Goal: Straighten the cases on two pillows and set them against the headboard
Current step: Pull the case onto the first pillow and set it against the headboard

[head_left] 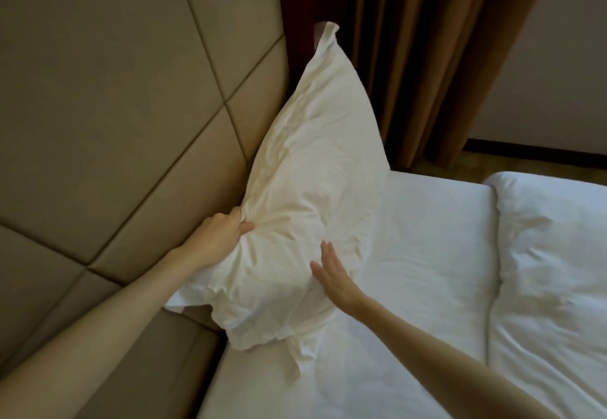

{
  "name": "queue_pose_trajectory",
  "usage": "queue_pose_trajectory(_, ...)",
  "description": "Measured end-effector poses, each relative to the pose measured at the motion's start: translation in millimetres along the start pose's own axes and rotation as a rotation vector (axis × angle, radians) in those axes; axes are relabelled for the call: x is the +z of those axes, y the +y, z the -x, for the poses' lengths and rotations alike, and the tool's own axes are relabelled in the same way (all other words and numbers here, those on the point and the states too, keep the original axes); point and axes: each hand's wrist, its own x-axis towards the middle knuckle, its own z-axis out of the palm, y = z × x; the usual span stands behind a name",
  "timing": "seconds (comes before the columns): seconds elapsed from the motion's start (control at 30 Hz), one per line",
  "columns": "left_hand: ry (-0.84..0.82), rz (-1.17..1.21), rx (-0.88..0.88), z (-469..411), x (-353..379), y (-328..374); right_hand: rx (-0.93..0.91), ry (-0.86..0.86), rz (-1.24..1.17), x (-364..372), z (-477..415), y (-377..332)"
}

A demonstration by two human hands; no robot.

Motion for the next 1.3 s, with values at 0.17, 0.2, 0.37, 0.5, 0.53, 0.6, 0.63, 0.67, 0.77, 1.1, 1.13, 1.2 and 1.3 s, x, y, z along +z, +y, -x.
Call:
queue_pose_trajectory(0.17, 0.136, -0.271, 0.062, 39.1, -16.6, 7.0, 0.057, -0.076, 0.154, -36.1, 25.1, 10.8)
queue_pose_trajectory(0.2, 0.179, -0.357, 0.099, 45.4, -23.5, 9.0, 0.088, 0.071, 0.196, -41.6, 25.5, 8.8)
queue_pose_trajectory(0.37, 0.205, -0.502, 0.087, 71.7, -48.8, 14.8, 0.252, 0.449, -0.008, -55.6, 15.6, -1.5)
queue_pose_trajectory(0.5, 0.133, -0.484, -0.132, 102.1, -45.1, 8.0, 0.204, 0.331, -0.261, -51.9, 5.4, 0.7)
queue_pose_trajectory(0.53, 0.147, -0.482, -0.153, 105.7, -41.5, 10.9, 0.182, 0.28, -0.305, -42.7, 4.1, -1.7)
queue_pose_trajectory(0.6, 0.243, -0.528, -0.12, 104.6, -35.0, 23.7, 0.182, 0.185, -0.364, -14.2, 6.8, -5.1)
queue_pose_trajectory(0.63, 0.306, -0.544, -0.077, 100.4, -32.0, 32.5, 0.193, 0.153, -0.385, 0.5, 10.3, -4.0)
queue_pose_trajectory(0.67, 0.373, -0.535, -0.014, 93.5, -29.1, 42.3, 0.209, 0.118, -0.408, 11.6, 15.0, -0.2)
queue_pose_trajectory(0.77, 0.488, -0.534, 0.186, 66.6, -17.1, 76.4, 0.301, -0.083, -0.385, 18.5, 26.9, 24.3)
queue_pose_trajectory(1.1, 0.245, -0.815, 0.343, 20.4, 49.3, 73.1, 0.267, 0.342, -0.173, -50.1, 16.2, 15.2)
queue_pose_trajectory(1.13, 0.279, -0.805, 0.285, 23.6, 45.2, 64.7, 0.2, 0.377, -0.227, -57.9, 10.6, 6.4)
queue_pose_trajectory(1.2, 0.348, -0.755, 0.158, 31.2, 34.6, 48.9, 0.085, 0.406, -0.307, -68.6, -0.7, -12.0)
queue_pose_trajectory(1.3, 0.385, -0.723, 0.04, 44.4, 23.6, 30.8, 0.009, 0.326, -0.434, -68.4, -14.0, -33.0)
